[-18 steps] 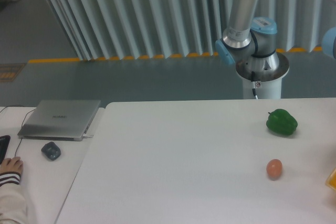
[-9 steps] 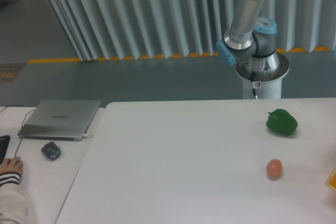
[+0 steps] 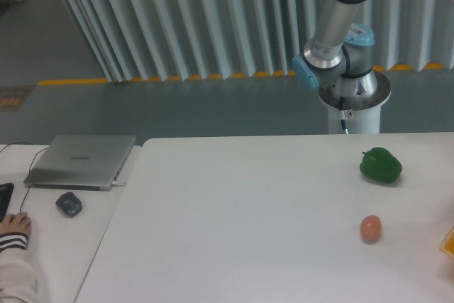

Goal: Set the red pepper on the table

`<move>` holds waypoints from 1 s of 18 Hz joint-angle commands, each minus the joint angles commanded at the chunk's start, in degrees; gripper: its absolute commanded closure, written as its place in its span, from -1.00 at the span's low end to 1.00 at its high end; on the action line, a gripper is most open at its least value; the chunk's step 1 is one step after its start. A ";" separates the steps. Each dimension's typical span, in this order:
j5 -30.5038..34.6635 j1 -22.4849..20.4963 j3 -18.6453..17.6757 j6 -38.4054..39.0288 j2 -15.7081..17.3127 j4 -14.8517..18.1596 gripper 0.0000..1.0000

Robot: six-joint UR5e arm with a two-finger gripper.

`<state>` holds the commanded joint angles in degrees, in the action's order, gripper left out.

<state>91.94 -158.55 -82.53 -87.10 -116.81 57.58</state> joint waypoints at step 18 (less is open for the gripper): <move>6.40 0.17 0.35 0.00 -3.34 -3.61 -1.00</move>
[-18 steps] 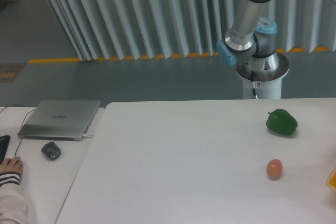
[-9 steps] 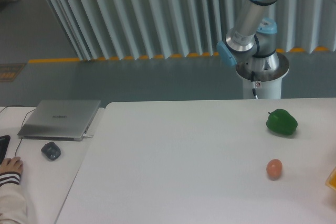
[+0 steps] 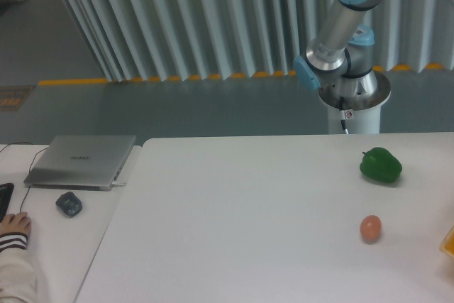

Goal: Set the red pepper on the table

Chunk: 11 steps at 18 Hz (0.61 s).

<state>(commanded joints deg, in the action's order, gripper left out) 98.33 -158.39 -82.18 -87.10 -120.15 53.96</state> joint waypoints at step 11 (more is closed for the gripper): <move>0.54 0.53 0.88 0.00 -1.76 -0.18 -1.00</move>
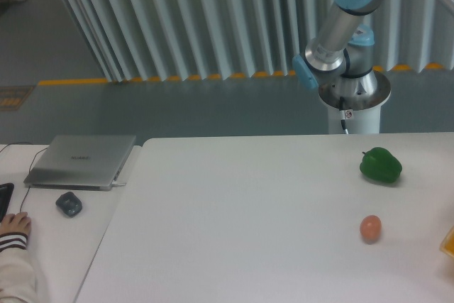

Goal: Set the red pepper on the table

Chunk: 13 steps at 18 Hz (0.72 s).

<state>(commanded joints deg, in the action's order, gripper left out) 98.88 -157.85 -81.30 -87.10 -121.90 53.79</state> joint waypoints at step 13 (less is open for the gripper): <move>2.71 0.87 -0.44 0.09 -0.79 -0.09 -0.93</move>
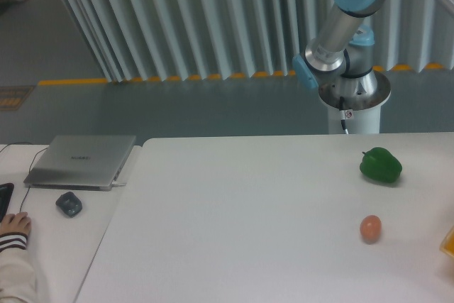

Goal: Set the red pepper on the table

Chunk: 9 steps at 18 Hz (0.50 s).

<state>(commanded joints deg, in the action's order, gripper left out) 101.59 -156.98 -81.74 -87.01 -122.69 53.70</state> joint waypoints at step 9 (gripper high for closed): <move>1.60 0.80 0.09 0.18 -0.09 0.09 -0.23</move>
<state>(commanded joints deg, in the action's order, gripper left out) 103.18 -156.18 -81.65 -86.84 -122.78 53.79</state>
